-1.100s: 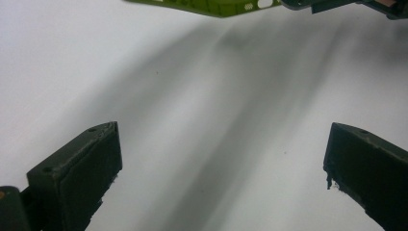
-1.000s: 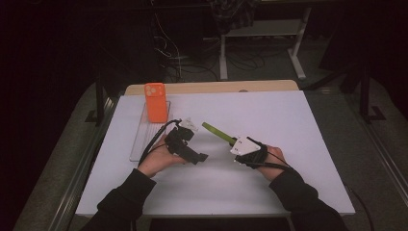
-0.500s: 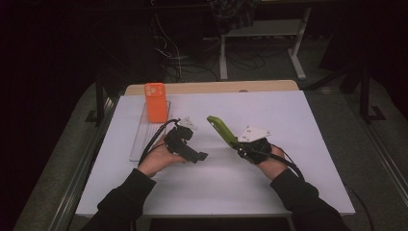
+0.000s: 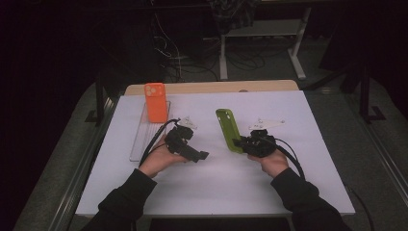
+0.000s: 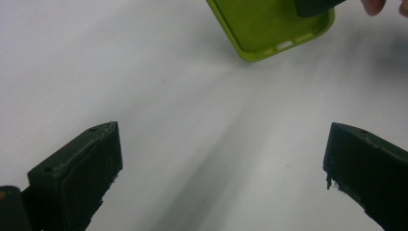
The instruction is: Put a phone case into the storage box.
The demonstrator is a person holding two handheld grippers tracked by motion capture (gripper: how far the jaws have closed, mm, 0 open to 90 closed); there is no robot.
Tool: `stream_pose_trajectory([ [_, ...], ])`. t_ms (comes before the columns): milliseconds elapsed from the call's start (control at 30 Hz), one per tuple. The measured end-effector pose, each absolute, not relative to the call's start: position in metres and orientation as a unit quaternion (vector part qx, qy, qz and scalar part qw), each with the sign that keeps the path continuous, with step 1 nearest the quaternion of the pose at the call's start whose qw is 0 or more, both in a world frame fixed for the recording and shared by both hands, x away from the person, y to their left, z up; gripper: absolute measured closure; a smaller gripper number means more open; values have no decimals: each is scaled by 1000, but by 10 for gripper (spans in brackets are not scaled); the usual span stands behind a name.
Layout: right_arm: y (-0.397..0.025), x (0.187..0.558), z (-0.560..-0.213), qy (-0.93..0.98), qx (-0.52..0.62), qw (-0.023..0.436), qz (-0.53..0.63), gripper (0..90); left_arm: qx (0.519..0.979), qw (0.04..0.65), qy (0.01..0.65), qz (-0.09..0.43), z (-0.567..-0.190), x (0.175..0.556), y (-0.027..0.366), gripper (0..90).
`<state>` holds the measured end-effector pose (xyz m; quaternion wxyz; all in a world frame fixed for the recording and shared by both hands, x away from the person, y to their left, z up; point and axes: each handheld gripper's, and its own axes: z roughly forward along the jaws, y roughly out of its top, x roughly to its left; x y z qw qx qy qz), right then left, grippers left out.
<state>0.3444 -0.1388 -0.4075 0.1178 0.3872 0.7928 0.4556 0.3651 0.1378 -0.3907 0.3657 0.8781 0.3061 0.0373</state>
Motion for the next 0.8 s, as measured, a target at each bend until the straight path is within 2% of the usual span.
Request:
stream_pose_trajectory([
  [100,-139,344,-408,794,390,118,452,757,875,375,305,31,-389,368,139,0],
  [433,-132,340,-405,796,384,113,454,757,828,458,324,23,-380,382,141,0],
  [800,-126,336,-399,796,370,116,465,756,818,486,306,25,-370,393,128,0],
])
